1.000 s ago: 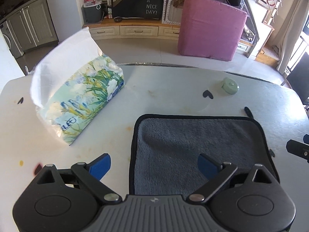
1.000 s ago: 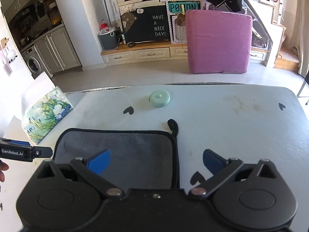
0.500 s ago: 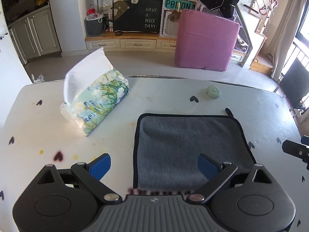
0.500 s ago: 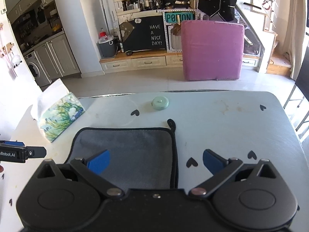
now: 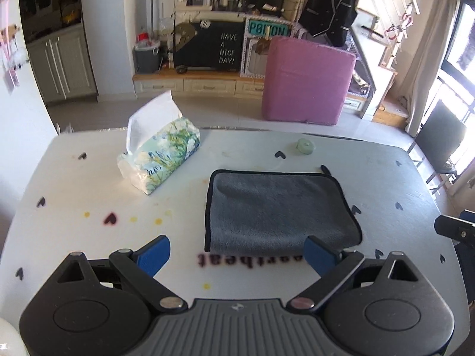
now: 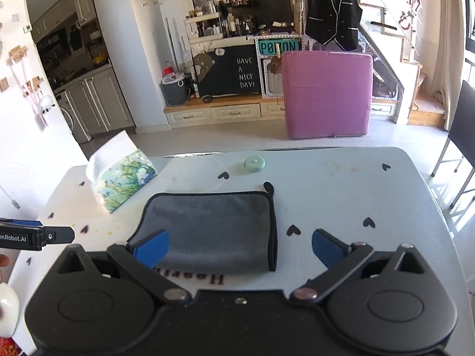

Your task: Fold towel

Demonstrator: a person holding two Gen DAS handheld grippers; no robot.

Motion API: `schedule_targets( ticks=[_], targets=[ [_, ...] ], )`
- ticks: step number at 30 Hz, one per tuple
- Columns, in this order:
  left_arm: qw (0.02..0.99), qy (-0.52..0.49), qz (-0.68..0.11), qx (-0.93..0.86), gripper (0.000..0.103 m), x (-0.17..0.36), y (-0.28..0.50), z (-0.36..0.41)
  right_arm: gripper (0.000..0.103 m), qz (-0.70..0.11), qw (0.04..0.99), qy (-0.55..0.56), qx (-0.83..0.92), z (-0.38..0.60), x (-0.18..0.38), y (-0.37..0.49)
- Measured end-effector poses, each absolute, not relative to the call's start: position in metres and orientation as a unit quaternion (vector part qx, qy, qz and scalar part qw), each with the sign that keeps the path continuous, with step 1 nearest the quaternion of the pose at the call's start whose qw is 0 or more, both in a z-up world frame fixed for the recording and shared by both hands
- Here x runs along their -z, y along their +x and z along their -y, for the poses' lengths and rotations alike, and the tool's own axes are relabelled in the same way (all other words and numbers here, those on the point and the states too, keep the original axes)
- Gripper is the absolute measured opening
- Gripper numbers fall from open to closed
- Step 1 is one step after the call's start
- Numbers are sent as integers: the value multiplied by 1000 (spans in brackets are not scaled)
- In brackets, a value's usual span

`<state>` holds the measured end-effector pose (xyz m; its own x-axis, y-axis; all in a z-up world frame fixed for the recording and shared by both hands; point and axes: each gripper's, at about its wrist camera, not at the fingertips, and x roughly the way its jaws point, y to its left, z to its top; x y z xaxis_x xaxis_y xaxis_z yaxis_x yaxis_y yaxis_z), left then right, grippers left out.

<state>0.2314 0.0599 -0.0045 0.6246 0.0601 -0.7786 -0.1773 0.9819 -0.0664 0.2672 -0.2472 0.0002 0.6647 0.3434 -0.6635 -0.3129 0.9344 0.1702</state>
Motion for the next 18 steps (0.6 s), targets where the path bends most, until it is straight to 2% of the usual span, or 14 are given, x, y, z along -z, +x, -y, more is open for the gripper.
schedule_targets(
  ticks=[10,18],
  targets=[
    [916,-44,-396,-50,100,-27,156,-37,103,-329,922,18,-201,266,-32,192],
    [920,-48,-388,-28,100,-31,102,-24,103,-312,927,16,-206,277,-41,140]
  ],
)
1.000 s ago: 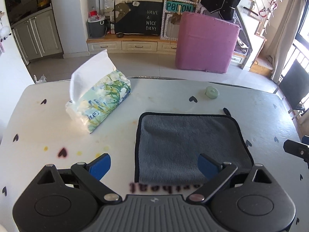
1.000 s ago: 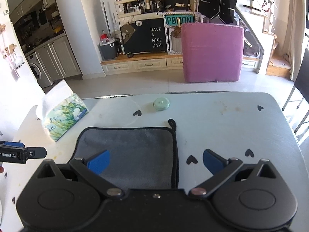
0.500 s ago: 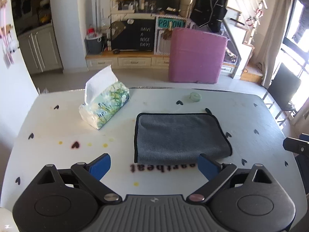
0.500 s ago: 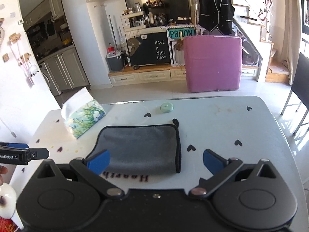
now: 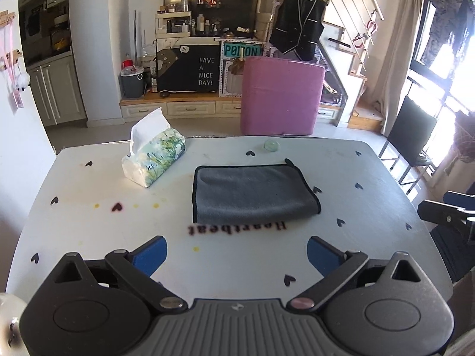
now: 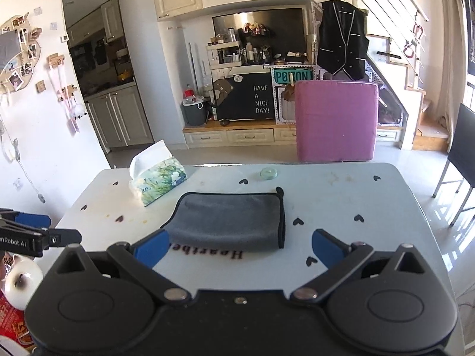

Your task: Fold towel

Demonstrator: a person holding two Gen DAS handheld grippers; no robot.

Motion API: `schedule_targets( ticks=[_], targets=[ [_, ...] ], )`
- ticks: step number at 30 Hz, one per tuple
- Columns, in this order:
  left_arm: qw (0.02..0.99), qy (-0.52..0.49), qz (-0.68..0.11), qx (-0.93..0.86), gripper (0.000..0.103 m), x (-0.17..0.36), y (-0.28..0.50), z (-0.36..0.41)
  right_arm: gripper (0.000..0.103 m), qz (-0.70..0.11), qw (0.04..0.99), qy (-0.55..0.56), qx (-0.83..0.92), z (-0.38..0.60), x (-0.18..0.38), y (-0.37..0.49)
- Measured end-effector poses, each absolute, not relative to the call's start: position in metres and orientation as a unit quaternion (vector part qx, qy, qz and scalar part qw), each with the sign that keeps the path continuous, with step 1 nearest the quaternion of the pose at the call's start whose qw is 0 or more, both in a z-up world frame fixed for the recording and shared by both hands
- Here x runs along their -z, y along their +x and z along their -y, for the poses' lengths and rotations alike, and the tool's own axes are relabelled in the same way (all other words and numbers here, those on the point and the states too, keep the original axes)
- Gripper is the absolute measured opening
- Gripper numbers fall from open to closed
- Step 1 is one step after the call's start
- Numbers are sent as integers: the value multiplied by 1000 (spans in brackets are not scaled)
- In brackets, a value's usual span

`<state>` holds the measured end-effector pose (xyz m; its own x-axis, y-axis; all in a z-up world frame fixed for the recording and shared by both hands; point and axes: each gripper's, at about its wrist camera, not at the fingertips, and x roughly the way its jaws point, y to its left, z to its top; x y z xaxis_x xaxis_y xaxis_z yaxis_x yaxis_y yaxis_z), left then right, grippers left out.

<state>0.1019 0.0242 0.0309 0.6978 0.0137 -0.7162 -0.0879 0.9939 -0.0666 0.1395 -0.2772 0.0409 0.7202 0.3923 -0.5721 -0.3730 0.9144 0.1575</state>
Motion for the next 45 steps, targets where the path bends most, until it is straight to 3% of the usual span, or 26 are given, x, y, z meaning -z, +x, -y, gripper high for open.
schedule_targets(
  ticks=[24,45],
  targets=[
    [926,-50,-374,-2,100,-7,15,-5,103,-290,928,7,-233,295,-12,34],
    [926,-38,-375,-4,100,6,-26,5,103,-280,929,-11,-240,297,2,-2]
  ],
)
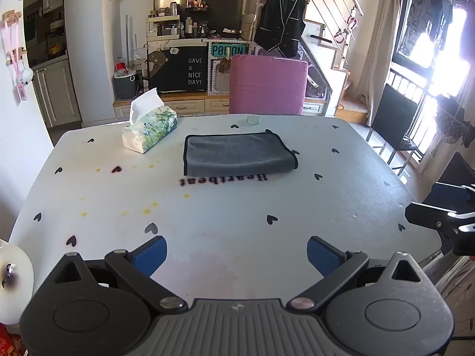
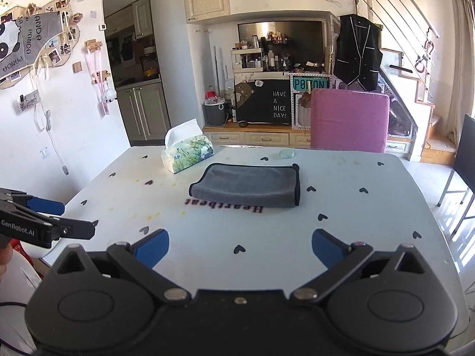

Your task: Fold towel

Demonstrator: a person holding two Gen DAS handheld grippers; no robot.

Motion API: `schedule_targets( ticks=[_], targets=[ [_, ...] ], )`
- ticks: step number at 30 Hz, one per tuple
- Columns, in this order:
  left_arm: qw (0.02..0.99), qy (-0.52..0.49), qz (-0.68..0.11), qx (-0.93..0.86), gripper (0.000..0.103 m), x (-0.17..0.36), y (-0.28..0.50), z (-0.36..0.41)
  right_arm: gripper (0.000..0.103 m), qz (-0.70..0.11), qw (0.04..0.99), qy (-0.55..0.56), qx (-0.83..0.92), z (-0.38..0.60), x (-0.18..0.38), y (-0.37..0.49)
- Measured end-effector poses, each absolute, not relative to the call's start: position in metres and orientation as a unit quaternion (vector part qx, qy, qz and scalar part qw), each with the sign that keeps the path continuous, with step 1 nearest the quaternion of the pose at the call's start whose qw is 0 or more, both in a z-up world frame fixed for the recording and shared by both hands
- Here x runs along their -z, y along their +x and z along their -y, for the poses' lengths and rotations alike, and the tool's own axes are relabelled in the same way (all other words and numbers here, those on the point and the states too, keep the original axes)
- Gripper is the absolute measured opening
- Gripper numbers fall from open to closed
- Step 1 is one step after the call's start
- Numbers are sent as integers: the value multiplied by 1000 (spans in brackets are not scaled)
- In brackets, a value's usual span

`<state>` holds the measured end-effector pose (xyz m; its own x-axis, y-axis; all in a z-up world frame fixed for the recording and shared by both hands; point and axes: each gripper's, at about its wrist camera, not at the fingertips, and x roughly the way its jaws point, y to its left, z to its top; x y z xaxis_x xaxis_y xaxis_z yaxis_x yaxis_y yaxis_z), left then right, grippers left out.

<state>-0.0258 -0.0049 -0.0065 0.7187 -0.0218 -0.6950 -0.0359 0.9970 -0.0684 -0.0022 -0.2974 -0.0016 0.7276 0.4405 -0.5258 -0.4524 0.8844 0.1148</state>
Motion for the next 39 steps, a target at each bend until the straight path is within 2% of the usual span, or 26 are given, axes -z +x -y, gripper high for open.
schedule_targets(
  ticks=[39],
  targets=[
    [929,-22,-370,-7,100,6,-37,10,103,-280,929,-18,-243,298,7,-9]
  ],
)
